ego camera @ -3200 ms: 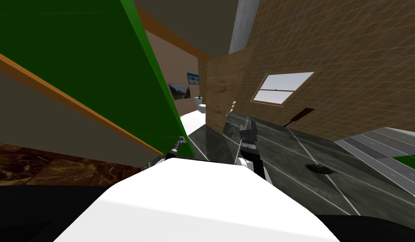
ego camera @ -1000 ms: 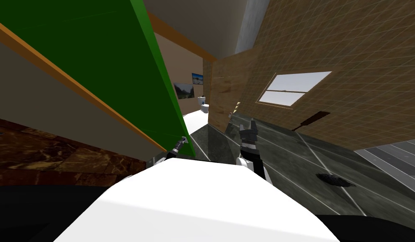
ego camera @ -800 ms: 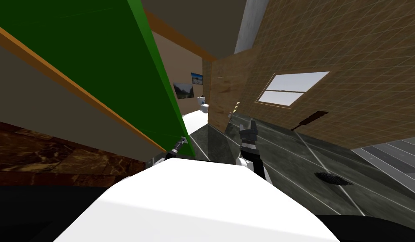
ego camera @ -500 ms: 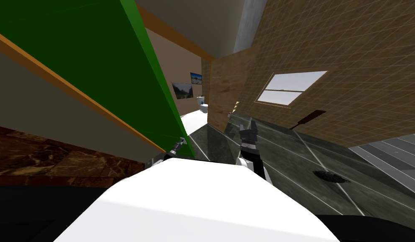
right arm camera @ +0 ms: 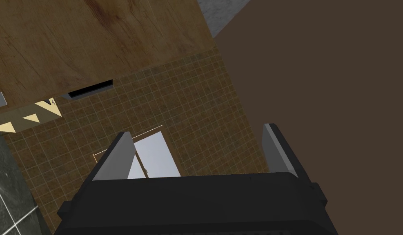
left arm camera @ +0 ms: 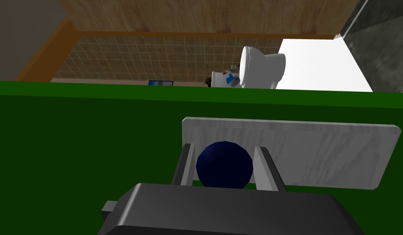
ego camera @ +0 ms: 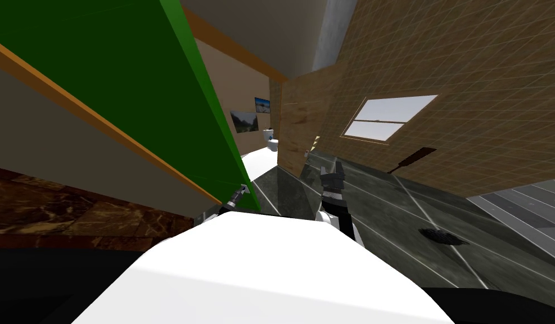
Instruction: Pull the door open
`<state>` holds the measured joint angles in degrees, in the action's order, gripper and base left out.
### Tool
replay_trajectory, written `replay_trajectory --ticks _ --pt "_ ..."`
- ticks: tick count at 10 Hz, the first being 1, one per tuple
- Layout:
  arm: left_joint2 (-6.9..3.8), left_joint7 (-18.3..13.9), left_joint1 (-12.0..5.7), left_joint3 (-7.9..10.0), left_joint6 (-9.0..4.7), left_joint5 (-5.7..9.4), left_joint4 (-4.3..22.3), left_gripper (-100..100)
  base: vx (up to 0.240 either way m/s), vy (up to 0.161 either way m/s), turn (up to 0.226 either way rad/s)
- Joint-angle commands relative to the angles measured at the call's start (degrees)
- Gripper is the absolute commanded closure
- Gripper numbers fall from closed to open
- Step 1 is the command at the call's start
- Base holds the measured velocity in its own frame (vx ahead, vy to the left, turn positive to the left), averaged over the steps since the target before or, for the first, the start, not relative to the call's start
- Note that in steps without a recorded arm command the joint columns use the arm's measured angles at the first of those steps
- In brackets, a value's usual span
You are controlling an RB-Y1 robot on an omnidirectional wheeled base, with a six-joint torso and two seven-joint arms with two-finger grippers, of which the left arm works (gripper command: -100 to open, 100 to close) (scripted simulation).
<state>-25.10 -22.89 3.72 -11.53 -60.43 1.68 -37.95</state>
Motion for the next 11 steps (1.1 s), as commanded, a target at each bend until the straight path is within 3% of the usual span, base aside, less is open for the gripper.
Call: replay_trajectory --ticks 1,4,6,11 --pt "-0.01 0.0 0.09 0.0 -0.08 0.0 -0.1 100 0.0 0.0 0.0" --pt "-0.01 0.0 0.09 0.0 -0.08 0.0 -0.1 100 0.003 -0.005 -0.014" --pt "-1.39 -0.9 1.84 -0.23 -2.98 0.24 0.8 100 0.023 -0.008 -0.105" --pt "-1.76 -1.1 2.33 -0.31 -3.84 0.3 1.0 100 -0.001 0.002 0.006"
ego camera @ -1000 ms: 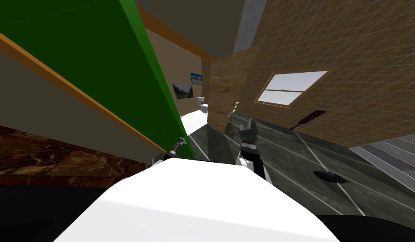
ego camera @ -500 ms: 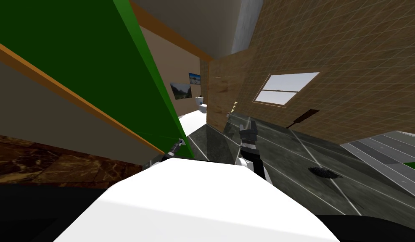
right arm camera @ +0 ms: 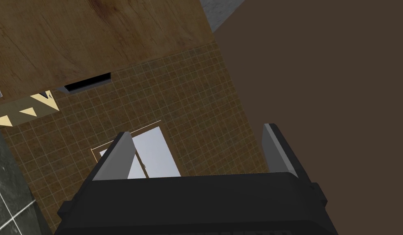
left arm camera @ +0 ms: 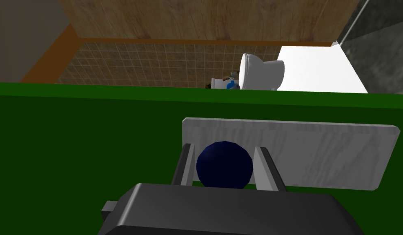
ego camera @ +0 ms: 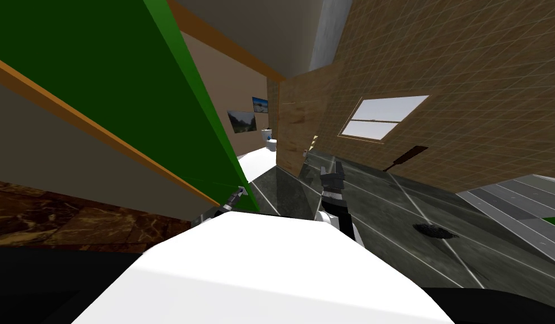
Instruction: Pull the door open
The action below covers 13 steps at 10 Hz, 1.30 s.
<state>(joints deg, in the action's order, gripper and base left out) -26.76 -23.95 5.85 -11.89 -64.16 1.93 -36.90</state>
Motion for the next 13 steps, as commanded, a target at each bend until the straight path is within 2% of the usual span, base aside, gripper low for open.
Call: replay_trajectory --ticks 1,8,9,13 --pt "-0.11 0.0 0.2 0.05 -0.11 0.04 0.0 100 -0.003 0.006 0.016" --pt "-0.11 0.0 0.2 0.05 -0.11 0.04 0.0 100 0.001 -0.002 -0.005" --pt "-0.46 -0.3 0.7 -0.13 -1.13 0.04 0.4 100 0.0 0.0 0.0" --pt "-0.62 -0.4 0.93 -0.17 -1.52 0.05 0.5 100 -0.002 0.003 0.008"
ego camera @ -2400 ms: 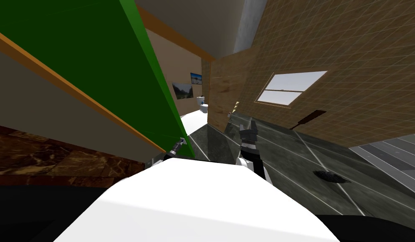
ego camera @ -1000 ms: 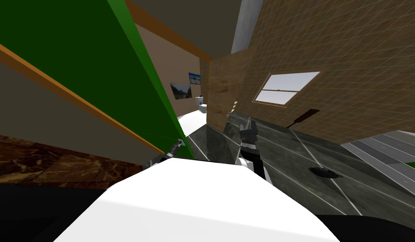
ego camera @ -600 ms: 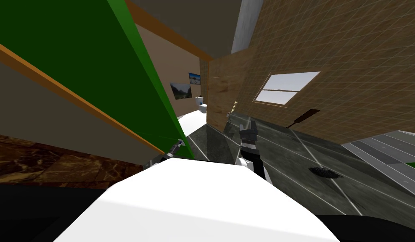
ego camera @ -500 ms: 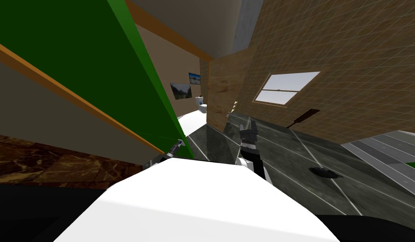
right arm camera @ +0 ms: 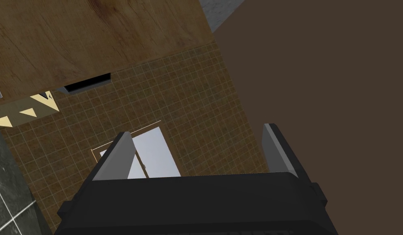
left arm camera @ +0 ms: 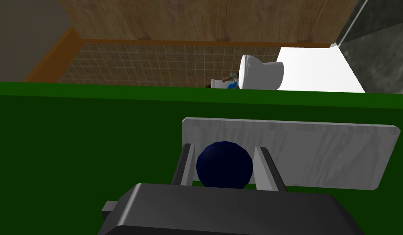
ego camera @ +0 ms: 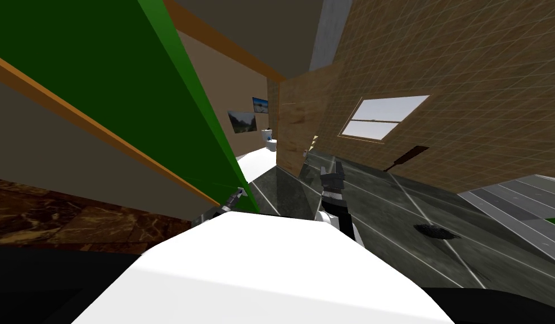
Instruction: Pull the door open
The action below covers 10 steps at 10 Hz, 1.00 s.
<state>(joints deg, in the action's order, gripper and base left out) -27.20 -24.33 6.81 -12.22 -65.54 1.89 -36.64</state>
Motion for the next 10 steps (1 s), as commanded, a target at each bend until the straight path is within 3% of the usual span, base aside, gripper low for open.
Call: replay_trajectory --ticks 1,7,10 --pt "-0.18 0.0 -0.03 0.16 -0.15 0.1 0.2 100 -0.004 0.006 0.016" --pt "-0.18 0.0 -0.03 0.16 -0.15 0.1 0.2 100 -0.001 0.002 0.006" --pt "-0.9 -0.5 1.23 -0.3 -2.37 0.25 0.7 100 0.04 -0.001 -0.175"
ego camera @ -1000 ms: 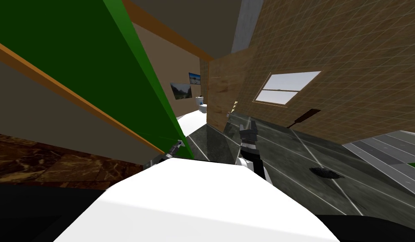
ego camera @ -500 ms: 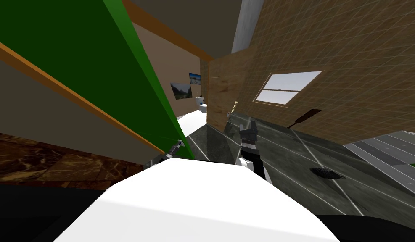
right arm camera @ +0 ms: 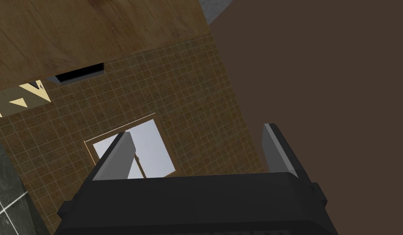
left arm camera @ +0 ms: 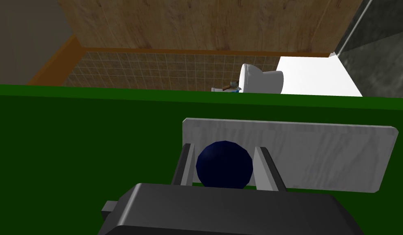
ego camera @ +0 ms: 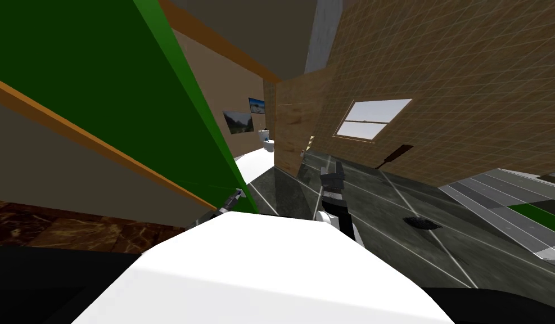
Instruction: Pull the door open
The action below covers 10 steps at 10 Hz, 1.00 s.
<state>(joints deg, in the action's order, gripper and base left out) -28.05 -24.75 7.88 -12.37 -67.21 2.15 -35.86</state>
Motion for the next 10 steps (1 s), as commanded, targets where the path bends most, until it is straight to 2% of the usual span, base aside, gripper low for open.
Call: replay_trajectory --ticks 1,4,10 --pt "-0.32 -0.2 0.52 -0.23 -1.38 0.06 0.2 100 0.012 0.014 -0.051" --pt "-0.51 -0.3 0.77 -0.29 -1.85 0.11 0.3 100 0.001 -0.001 -0.004" --pt "-0.51 -0.3 0.77 -0.29 -1.85 0.11 0.3 100 0.0 0.001 0.002"
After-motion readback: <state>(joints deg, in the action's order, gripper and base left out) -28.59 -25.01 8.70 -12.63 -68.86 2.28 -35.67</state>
